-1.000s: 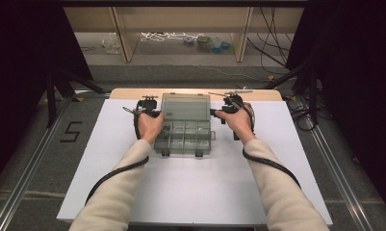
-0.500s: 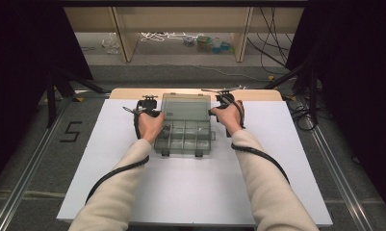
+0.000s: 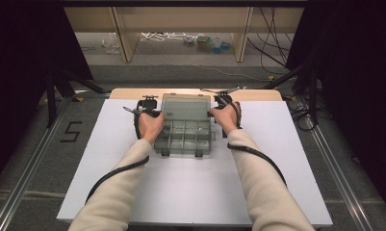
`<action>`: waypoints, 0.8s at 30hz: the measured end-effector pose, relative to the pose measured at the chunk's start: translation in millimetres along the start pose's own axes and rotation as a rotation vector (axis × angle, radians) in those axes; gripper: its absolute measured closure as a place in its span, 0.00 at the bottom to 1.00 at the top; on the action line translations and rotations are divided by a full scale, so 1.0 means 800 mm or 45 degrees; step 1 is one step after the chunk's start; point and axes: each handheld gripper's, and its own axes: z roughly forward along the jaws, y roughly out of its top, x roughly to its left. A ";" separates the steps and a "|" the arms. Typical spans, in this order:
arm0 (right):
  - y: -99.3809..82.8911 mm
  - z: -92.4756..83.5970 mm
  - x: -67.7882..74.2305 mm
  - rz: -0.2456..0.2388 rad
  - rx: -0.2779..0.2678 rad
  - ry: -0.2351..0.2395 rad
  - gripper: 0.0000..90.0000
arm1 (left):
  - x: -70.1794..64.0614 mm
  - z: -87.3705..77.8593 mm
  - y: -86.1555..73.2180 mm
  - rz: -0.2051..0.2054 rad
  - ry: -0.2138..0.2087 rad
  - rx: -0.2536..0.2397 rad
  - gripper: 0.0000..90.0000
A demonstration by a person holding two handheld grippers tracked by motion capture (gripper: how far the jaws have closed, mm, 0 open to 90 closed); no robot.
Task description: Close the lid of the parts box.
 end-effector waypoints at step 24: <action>0.001 -0.001 0.019 0.127 -0.041 -0.118 0.98 | 0.002 -0.001 0.000 0.027 -0.014 -0.004 0.99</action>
